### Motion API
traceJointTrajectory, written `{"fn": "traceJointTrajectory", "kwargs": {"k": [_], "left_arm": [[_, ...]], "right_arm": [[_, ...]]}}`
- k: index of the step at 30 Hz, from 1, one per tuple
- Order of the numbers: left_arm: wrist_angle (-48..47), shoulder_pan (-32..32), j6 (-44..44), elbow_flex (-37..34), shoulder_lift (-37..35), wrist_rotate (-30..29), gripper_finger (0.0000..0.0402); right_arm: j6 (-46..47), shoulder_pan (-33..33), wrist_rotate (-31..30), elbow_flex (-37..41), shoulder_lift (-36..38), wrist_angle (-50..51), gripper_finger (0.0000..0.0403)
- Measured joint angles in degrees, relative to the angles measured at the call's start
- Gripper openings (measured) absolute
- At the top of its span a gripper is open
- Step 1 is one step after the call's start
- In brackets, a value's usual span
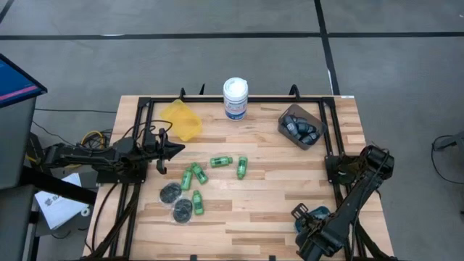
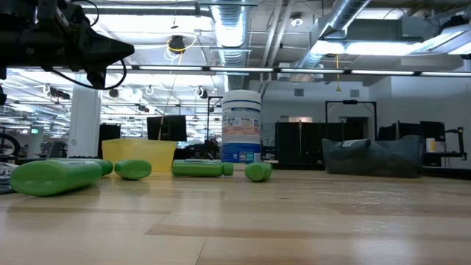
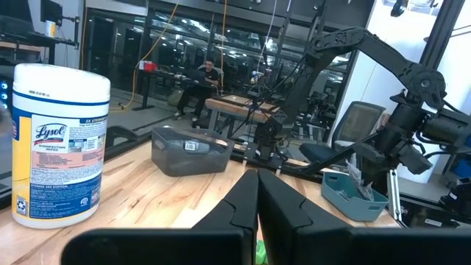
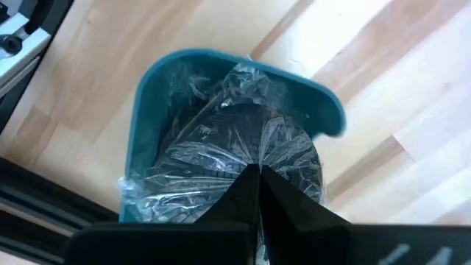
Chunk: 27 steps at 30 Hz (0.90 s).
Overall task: Pick & Place Travel size toiletries
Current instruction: Put the black hairbrush into the blue bin
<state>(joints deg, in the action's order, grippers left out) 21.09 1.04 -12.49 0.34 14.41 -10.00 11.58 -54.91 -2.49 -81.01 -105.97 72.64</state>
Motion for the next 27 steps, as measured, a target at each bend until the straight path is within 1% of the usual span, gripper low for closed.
{"fn": "traceJointTrajectory", "kwargs": {"k": [4, 9, 16, 19, 23, 27], "left_arm": [[0.02, 0.01, 0.00, 0.00, 0.00, -0.02, 0.0002], [0.02, 0.02, 0.00, 0.00, 0.00, -0.01, 0.0002], [0.04, 0.01, 0.00, 0.00, 0.00, -0.02, 0.0002], [0.04, 0.01, 0.00, 0.00, 0.00, -0.01, 0.0002], [0.04, 0.01, 0.00, 0.00, 0.00, -0.02, 0.0002], [0.05, -0.01, 0.00, 0.00, 0.00, -0.01, 0.0002]], "right_arm": [[-0.12, 0.08, 1.51, 1.05, -0.16, -1.11, 0.0000], [-0.15, 0.12, 1.63, 2.50, -0.20, -1.78, 0.0000], [0.00, 0.17, 1.76, 2.64, -0.25, -1.80, 0.0000], [0.19, 0.17, 2.94, 2.64, -0.25, -1.77, 0.0002], [0.44, 0.17, 3.14, 2.64, -0.25, -1.75, 0.0021], [0.53, 0.30, 3.14, 2.62, -0.25, -1.50, 0.0055]]}}
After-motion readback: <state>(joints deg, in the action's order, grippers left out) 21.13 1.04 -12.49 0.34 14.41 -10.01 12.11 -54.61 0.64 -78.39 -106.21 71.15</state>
